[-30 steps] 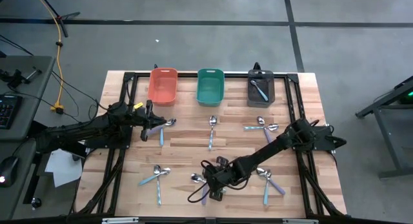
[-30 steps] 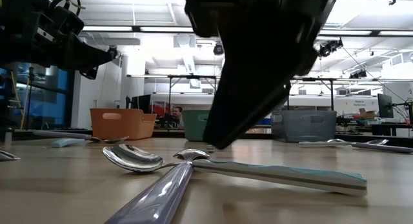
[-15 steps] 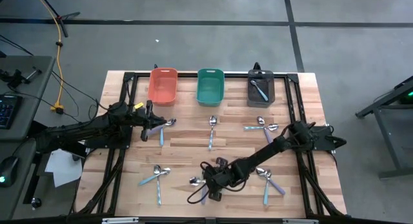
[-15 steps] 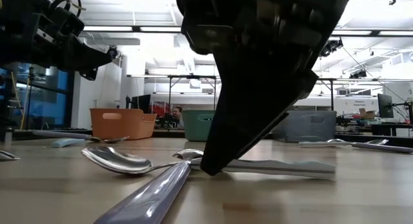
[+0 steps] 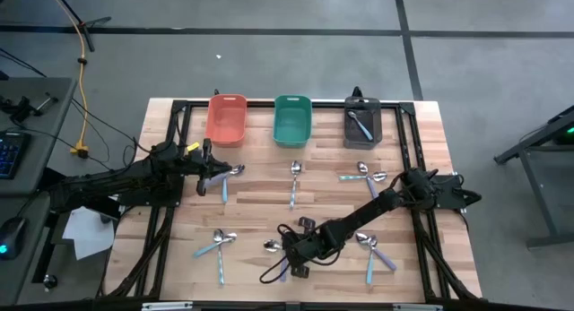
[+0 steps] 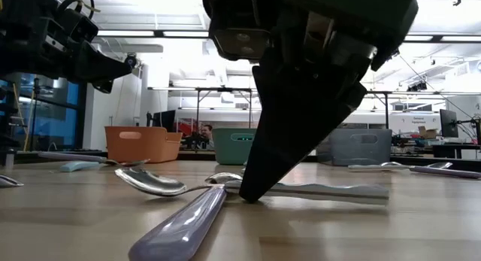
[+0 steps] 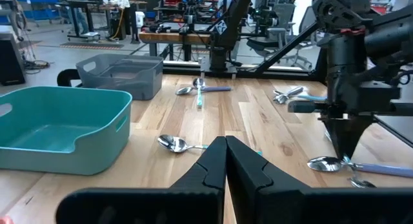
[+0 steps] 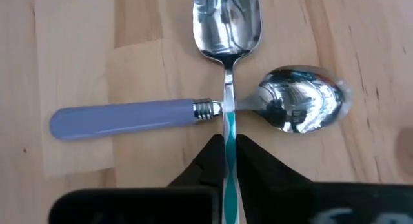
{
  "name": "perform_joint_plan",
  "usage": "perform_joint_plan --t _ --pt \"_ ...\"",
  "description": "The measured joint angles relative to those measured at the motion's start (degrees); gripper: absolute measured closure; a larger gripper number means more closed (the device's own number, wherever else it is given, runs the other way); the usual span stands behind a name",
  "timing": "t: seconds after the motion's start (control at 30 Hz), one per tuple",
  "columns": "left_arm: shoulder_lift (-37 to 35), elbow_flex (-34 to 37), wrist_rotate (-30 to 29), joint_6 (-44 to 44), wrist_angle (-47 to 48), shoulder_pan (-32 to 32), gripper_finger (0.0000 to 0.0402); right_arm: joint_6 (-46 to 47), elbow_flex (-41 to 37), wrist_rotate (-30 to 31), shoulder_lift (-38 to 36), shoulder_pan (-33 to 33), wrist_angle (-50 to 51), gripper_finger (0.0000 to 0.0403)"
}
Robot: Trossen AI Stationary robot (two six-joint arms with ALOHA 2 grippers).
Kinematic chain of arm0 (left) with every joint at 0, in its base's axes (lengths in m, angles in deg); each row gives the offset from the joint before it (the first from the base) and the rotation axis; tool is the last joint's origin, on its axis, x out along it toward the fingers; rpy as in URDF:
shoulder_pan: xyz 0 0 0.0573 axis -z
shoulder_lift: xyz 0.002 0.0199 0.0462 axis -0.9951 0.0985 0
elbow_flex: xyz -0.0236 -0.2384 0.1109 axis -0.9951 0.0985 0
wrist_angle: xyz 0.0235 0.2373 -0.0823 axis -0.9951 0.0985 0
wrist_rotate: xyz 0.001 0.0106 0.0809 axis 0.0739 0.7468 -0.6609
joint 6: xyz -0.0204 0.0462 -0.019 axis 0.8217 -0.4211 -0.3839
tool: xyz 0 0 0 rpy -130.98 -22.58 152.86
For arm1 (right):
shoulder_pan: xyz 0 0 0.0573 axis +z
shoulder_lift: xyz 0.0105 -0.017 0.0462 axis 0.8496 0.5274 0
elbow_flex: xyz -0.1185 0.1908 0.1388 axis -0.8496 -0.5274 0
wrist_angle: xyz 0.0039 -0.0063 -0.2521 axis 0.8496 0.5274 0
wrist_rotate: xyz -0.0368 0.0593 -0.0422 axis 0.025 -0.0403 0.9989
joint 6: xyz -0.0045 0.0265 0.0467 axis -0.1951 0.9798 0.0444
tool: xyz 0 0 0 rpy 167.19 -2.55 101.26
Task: Sort silverware by color (type)
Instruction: Put the blue patterned spoon into the green bin
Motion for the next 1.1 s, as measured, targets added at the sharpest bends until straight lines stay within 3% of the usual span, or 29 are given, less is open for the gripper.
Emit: perform_joint_plan --t 0.43,0.77,0.93,1.1 --pt "0.0 0.0 -0.1 0.1 0.0 0.0 0.0401 -6.7 15.3 2.7 -0.2 -4.2 15.6 0.0398" --pt "0.0 0.0 -1.7 0.0 0.0 0.0 0.0401 -17.2 24.9 5.7 -0.4 -20.3 31.0 0.0398" --pt "0.0 0.0 -2.4 -0.1 0.0 0.0 0.0402 -19.4 24.8 5.7 -1.6 -29.3 31.5 0.0398" --pt "0.0 0.0 -2.4 -0.1 -0.1 0.0 0.0401 -15.3 24.5 5.7 -2.5 -39.0 29.6 0.0398"
